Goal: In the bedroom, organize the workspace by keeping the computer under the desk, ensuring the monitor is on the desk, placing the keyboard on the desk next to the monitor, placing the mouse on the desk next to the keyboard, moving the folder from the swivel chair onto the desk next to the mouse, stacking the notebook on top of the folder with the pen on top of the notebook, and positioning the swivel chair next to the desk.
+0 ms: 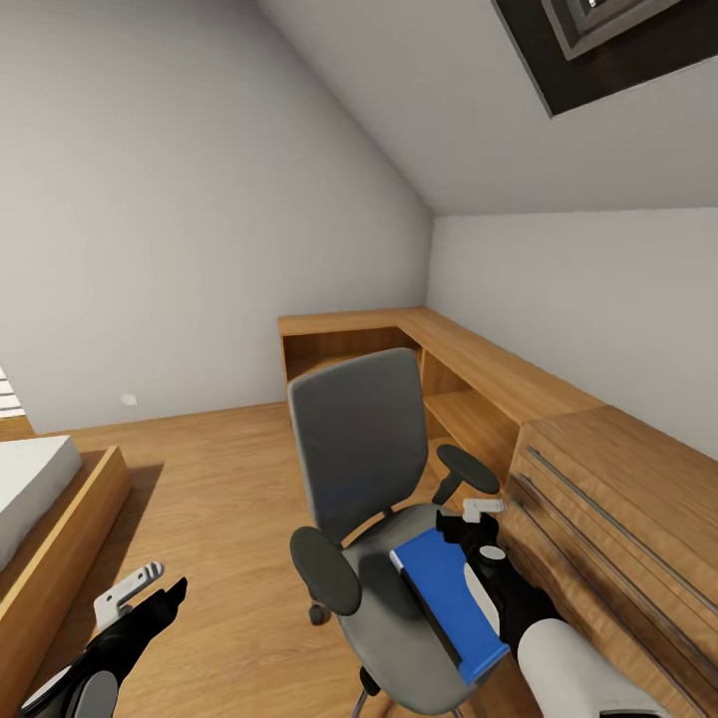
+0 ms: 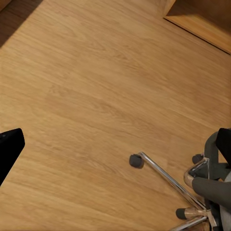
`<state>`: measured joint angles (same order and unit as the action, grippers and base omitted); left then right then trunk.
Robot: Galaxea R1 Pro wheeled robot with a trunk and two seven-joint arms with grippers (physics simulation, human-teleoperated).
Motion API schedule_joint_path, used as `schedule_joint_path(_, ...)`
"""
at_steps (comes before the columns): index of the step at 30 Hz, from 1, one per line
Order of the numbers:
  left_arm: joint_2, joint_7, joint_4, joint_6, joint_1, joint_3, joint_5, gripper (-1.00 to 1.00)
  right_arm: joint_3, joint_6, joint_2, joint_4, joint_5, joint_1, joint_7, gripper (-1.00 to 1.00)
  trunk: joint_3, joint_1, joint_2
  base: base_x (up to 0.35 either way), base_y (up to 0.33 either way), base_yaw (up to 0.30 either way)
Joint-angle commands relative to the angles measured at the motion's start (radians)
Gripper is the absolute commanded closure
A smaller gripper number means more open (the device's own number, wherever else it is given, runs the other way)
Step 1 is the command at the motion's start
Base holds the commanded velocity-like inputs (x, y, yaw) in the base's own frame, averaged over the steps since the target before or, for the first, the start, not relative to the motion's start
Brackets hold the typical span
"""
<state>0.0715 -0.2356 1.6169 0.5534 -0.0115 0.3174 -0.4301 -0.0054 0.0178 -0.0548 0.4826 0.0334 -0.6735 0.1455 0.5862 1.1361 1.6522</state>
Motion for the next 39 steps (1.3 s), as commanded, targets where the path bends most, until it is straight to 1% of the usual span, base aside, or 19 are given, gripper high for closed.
schedule_joint_path(1,0.001,-0.007,0.001,0.004,-0.001,0.001,-0.011,-1.00,-0.001,0.002,0.000,-0.001,0.003,-0.001,0.003,-1.00,0.001,0.000,0.001,0.000,0.000,0.000)
schedule_joint_path(12,0.001,-0.009,0.001,0.005,-0.001,0.006,-0.014,-1.00,-0.002,0.000,0.000,0.001,0.003,0.000,0.000,-1.00,0.001,0.000,0.001,0.000,0.000,0.000)
schedule_joint_path(25,0.001,-0.010,0.001,0.006,-0.001,0.006,-0.015,-1.00,-0.001,-0.005,0.000,0.001,0.002,0.000,-0.001,-1.00,0.042,0.050,0.092,0.000,0.000,0.000)
schedule_joint_path(30,0.001,-0.010,0.001,0.006,-0.001,0.006,-0.015,-1.00,0.000,-0.023,0.000,0.001,0.002,-0.001,-0.001,-1.00,0.057,0.069,0.127,0.000,0.000,0.000)
schedule_joint_path(39,0.001,-0.010,0.001,0.006,-0.001,0.006,-0.015,-1.00,0.001,-0.031,0.000,0.000,0.002,-0.001,-0.001,-1.00,0.086,0.103,0.190,0.000,0.000,0.000)
